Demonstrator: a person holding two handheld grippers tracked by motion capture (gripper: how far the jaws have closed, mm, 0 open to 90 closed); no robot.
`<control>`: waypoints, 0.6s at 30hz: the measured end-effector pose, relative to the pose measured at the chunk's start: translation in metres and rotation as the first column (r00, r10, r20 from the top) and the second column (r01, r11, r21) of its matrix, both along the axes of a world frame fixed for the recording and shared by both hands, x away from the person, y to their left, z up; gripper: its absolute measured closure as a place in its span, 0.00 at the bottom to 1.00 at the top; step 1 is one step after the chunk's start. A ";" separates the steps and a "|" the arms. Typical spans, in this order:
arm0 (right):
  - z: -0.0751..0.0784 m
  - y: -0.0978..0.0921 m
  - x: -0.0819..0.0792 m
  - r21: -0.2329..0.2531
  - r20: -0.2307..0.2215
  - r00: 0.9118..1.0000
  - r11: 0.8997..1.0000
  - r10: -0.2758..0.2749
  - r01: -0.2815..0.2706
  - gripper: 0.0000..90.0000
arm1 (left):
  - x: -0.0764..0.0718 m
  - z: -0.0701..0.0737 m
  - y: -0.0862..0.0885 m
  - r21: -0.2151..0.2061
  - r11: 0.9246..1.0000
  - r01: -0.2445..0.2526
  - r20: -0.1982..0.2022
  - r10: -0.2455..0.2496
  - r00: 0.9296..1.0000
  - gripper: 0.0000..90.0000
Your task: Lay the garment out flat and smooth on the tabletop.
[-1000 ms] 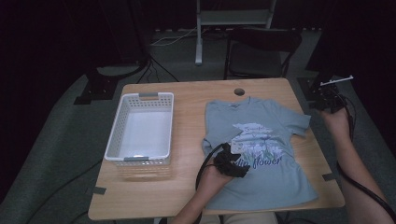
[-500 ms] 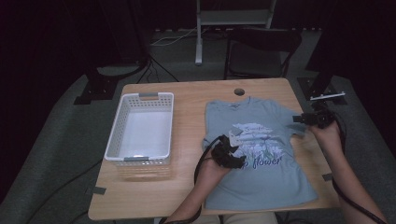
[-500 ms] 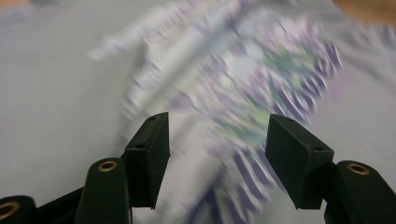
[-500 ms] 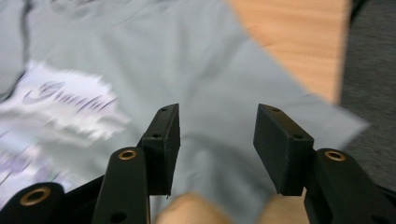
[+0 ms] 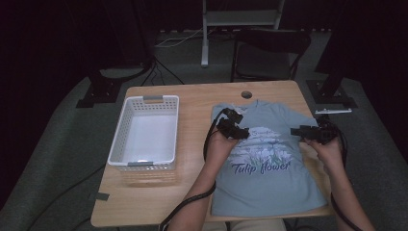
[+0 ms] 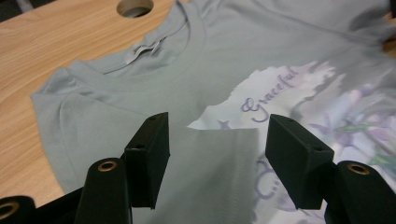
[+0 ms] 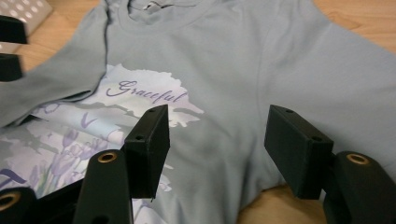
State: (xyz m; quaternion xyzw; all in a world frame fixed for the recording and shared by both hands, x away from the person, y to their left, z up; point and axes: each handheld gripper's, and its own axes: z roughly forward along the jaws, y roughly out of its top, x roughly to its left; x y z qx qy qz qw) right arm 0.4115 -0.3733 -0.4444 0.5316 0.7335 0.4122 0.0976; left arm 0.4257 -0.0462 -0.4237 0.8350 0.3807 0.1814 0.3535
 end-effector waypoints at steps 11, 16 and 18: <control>-0.004 0.011 -0.014 0.031 0.036 0.999 0.999 0.005 -0.006 0.44 | 0.004 -0.015 -0.027 0.066 0.997 0.033 -0.026 -0.032 0.999 0.46; -0.001 0.018 -0.020 0.020 0.048 0.999 0.999 0.025 -0.026 0.44 | 0.004 -0.030 -0.045 0.198 0.978 0.059 -0.007 -0.059 0.998 0.46; -0.001 0.020 -0.021 0.013 0.049 0.998 0.999 0.032 -0.032 0.45 | 0.006 -0.035 -0.045 0.208 0.976 0.070 -0.026 -0.065 0.998 0.52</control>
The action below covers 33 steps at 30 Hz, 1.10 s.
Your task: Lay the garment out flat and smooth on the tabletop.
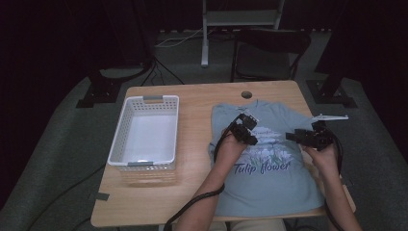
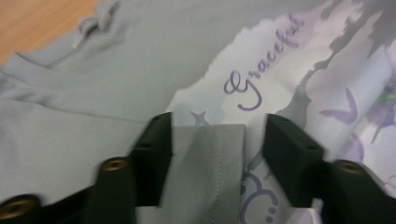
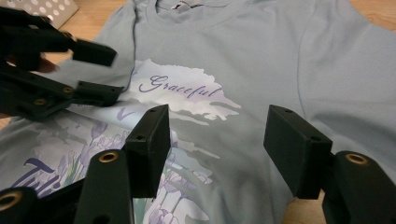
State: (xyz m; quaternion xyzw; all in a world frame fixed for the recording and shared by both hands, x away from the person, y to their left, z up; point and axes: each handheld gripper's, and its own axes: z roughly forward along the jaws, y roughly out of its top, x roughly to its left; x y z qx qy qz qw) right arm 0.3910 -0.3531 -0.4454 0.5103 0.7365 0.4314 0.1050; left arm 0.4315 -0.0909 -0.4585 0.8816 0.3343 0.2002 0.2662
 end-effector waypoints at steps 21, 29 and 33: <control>-0.006 0.013 0.000 -0.034 -0.020 0.999 0.999 0.033 -0.033 0.47 | -0.005 0.040 0.075 -0.126 0.988 -0.088 0.072 0.097 0.993 1.00; -0.007 0.016 0.001 -0.040 -0.023 0.999 0.998 0.038 -0.039 0.47 | -0.011 0.057 0.114 -0.163 0.972 -0.167 0.094 0.184 0.979 1.00; -0.009 0.016 0.002 -0.041 -0.026 0.999 0.998 0.040 -0.041 0.47 | -0.015 0.064 0.135 -0.129 0.967 -0.219 0.105 0.233 0.967 1.00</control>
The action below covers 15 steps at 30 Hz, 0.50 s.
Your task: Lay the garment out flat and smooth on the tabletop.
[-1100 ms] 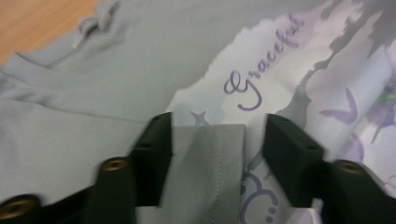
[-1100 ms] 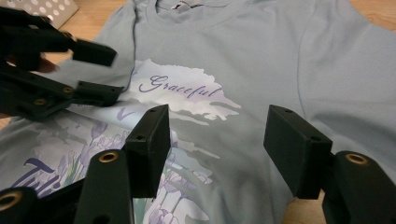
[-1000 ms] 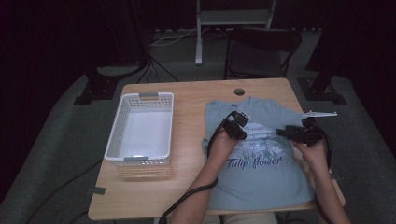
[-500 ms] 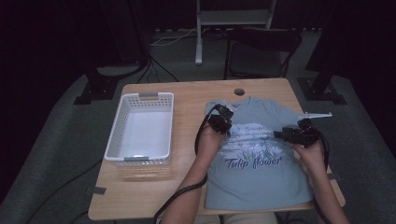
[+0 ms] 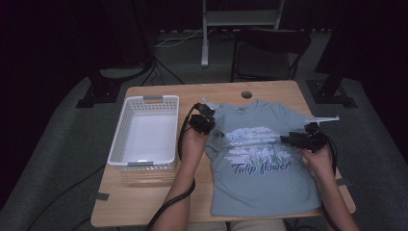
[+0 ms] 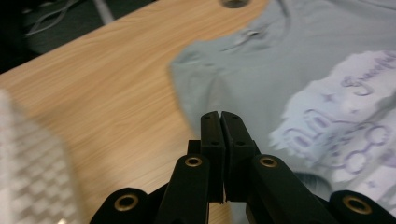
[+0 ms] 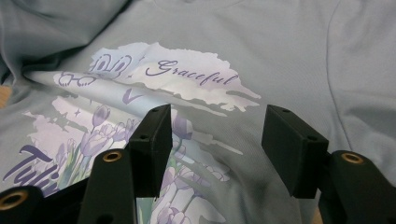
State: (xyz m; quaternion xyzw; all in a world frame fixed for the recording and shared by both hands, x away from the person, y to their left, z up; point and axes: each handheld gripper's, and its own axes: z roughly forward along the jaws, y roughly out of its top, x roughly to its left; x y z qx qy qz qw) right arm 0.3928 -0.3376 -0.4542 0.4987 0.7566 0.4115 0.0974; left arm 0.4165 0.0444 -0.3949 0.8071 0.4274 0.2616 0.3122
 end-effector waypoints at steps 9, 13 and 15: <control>-0.002 0.002 0.001 -0.004 -0.009 1.000 1.000 0.002 -0.002 0.47 | -0.005 0.005 0.045 0.091 0.985 -0.149 -0.015 0.151 0.988 0.97; -0.002 0.003 0.001 -0.004 -0.014 1.000 1.000 0.008 -0.008 0.46 | -0.003 -0.002 0.058 0.085 0.974 -0.210 -0.028 0.213 0.977 0.66; -0.002 0.004 0.001 -0.005 -0.015 1.000 1.000 0.011 -0.011 0.46 | -0.003 -0.003 0.060 0.070 0.973 -0.221 -0.021 0.223 0.975 0.57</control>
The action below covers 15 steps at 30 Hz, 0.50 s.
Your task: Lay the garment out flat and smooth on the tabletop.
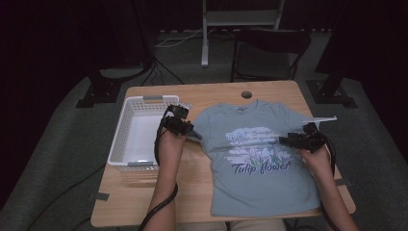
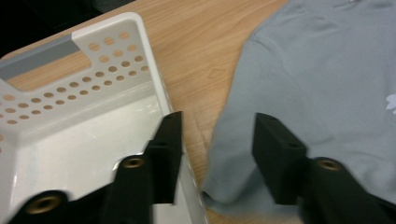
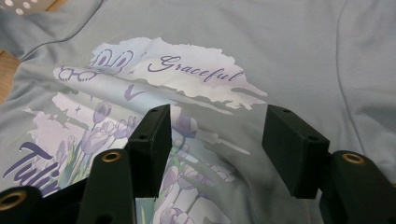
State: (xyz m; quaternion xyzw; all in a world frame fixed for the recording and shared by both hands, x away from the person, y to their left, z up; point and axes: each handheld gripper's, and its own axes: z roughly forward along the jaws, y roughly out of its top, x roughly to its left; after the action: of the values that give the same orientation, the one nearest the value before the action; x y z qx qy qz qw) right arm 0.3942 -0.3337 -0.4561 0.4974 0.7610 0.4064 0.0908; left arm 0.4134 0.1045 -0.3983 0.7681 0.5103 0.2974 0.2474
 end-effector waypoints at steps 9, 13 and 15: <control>0.001 0.003 -0.001 -0.003 0.000 1.000 1.000 0.010 -0.010 0.45 | -0.010 -0.002 -0.037 -0.083 0.982 0.168 -0.005 -0.169 0.986 0.53; 0.002 0.008 -0.002 -0.010 0.009 1.000 1.000 0.009 -0.009 0.42 | -0.017 -0.011 -0.066 -0.159 0.950 0.267 -0.003 -0.271 0.962 0.53; 0.003 0.010 -0.002 -0.006 0.014 1.000 1.000 0.000 0.000 0.40 | -0.017 -0.014 -0.072 -0.169 0.948 0.269 0.002 -0.273 0.962 0.53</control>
State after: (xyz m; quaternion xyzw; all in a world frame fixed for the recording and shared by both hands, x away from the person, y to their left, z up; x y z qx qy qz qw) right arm 0.3923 -0.3238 -0.4528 0.4941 0.7616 0.4078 0.0977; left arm 0.3962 0.0329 -0.4125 0.8104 0.4258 0.2085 0.3442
